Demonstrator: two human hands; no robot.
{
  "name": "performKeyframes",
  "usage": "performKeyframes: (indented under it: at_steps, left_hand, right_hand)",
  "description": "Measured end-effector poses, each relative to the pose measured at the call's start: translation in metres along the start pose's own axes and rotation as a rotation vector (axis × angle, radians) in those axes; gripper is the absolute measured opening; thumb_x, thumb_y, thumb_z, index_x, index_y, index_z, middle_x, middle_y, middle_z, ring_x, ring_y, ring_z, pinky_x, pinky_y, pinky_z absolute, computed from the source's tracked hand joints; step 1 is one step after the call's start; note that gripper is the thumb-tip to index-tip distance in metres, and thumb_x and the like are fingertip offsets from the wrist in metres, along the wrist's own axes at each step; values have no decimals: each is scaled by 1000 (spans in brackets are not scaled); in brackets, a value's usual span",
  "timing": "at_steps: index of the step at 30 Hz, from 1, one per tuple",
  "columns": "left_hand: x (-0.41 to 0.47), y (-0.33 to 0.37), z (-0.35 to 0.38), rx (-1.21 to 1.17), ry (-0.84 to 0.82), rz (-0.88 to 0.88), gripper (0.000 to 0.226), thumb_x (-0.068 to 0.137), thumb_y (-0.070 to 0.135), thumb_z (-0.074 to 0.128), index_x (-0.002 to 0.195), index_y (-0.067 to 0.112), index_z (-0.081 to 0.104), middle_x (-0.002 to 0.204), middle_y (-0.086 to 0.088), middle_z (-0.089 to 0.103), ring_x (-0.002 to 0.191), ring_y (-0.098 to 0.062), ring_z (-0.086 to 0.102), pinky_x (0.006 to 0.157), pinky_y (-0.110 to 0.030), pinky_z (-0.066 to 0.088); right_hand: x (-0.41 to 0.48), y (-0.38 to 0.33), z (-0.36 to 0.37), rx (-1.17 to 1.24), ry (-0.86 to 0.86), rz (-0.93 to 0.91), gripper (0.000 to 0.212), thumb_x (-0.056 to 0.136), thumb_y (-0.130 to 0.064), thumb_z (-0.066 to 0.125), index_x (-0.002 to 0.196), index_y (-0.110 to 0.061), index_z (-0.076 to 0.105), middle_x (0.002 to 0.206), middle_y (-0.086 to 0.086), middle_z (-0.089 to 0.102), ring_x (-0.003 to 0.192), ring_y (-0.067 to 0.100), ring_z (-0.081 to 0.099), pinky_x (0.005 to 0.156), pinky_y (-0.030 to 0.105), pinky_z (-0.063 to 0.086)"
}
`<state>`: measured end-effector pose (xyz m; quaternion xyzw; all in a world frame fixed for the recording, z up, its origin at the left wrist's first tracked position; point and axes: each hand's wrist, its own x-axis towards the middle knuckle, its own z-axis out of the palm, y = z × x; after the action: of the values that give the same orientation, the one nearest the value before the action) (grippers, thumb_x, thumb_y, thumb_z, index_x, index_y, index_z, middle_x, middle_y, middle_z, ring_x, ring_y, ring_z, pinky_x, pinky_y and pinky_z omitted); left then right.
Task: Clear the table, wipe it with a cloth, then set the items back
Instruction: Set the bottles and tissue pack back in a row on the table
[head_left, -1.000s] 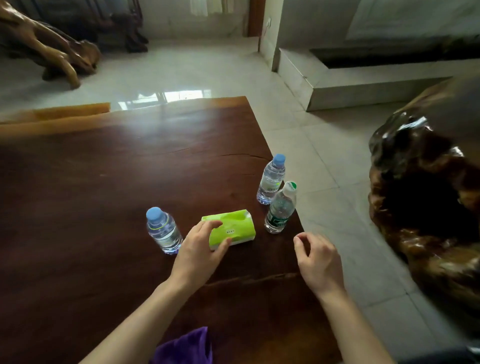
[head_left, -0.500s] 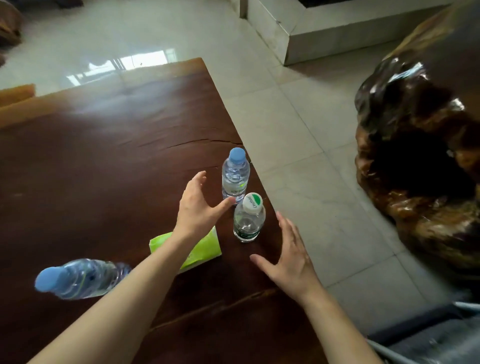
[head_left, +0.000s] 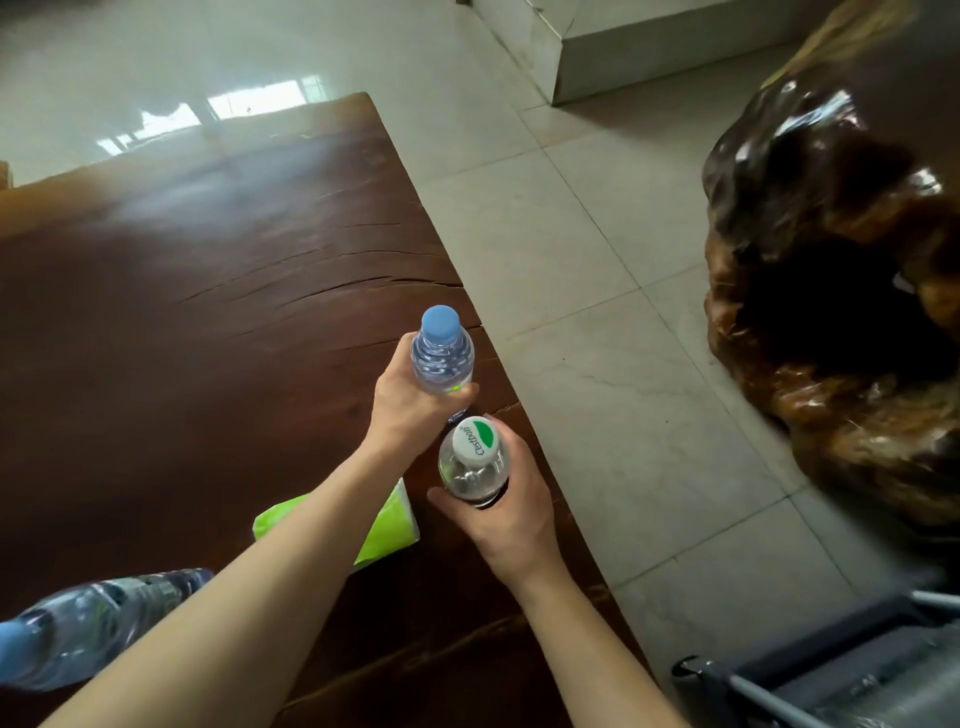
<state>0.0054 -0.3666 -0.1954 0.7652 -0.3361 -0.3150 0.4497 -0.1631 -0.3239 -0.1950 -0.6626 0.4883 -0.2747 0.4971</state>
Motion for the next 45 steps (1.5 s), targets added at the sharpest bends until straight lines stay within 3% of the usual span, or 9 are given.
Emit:
performKeyframes:
  at_steps: [3, 8, 13, 17, 21, 29, 34, 42, 45]
  left_hand:
    - [-1, 0, -1, -5, 20, 4, 49, 55, 34, 86, 95, 38, 57, 87, 20, 70, 81, -4, 68, 78, -31, 58]
    - [-19, 2, -19, -27, 41, 36, 48, 58, 34, 90, 96, 32, 60, 88, 19, 71, 78, 1, 67, 73, -19, 53]
    - [-50, 27, -55, -59, 169, 118, 47, 63, 30, 92, 97, 27, 60, 84, 11, 71, 78, -4, 68, 73, -20, 54]
    - [-90, 49, -91, -102, 227, 180, 48, 65, 35, 90, 101, 21, 61, 87, 5, 70, 81, -14, 70, 77, -31, 57]
    - [-143, 62, -127, -207, 293, 204, 45, 67, 28, 91, 100, 21, 62, 87, 4, 71, 77, -7, 70, 70, -16, 53]
    - [-267, 48, -200, -321, 434, 152, 58, 64, 35, 88, 106, 3, 66, 97, -12, 73, 88, -30, 73, 82, -47, 60]
    - [-329, 23, -238, -330, 587, 100, 53, 64, 24, 89, 107, 3, 66, 95, -9, 75, 85, -24, 74, 77, -34, 61]
    - [-384, -27, -294, -313, 781, 37, 47, 64, 21, 86, 105, 10, 66, 96, -10, 74, 87, -29, 73, 81, -38, 60]
    - [-394, -48, -311, -353, 860, 24, 47, 63, 23, 87, 104, 19, 65, 93, -4, 74, 84, -21, 73, 75, -26, 58]
  right_hand:
    - [5, 3, 2, -17, 25, -40, 70, 66, -45, 89, 125, -34, 53, 117, -14, 59, 112, 8, 59, 93, 29, 54]
    - [8, 1, -6, -30, 138, -36, 61, 61, -47, 86, 110, -41, 51, 106, -20, 61, 99, -4, 60, 78, 2, 42]
    - [13, -27, -27, 60, 221, -54, 60, 59, -42, 86, 111, -37, 57, 100, -17, 70, 92, 5, 70, 84, 31, 58]
    - [5, -66, -35, 122, 232, -176, 66, 66, -30, 91, 120, -35, 55, 109, -14, 67, 102, 7, 67, 85, 21, 54]
    - [-17, -101, -31, 178, 158, -251, 71, 69, -40, 90, 128, -32, 51, 116, -7, 63, 109, 13, 65, 85, 22, 57]
    - [-94, -132, 5, 215, 24, -349, 61, 68, -42, 88, 119, -31, 57, 107, -13, 66, 100, 10, 68, 77, 12, 53]
    - [-144, -132, 38, 193, -70, -313, 68, 67, -48, 88, 124, -31, 55, 114, -17, 63, 110, 6, 64, 85, 18, 56]
    - [-206, -138, 100, 217, -192, -335, 65, 64, -33, 92, 119, -25, 58, 108, -12, 67, 103, 8, 67, 83, 16, 54]
    - [-219, -142, 125, 227, -247, -345, 61, 65, -36, 93, 116, -28, 60, 107, -9, 69, 101, 9, 69, 84, 18, 53]
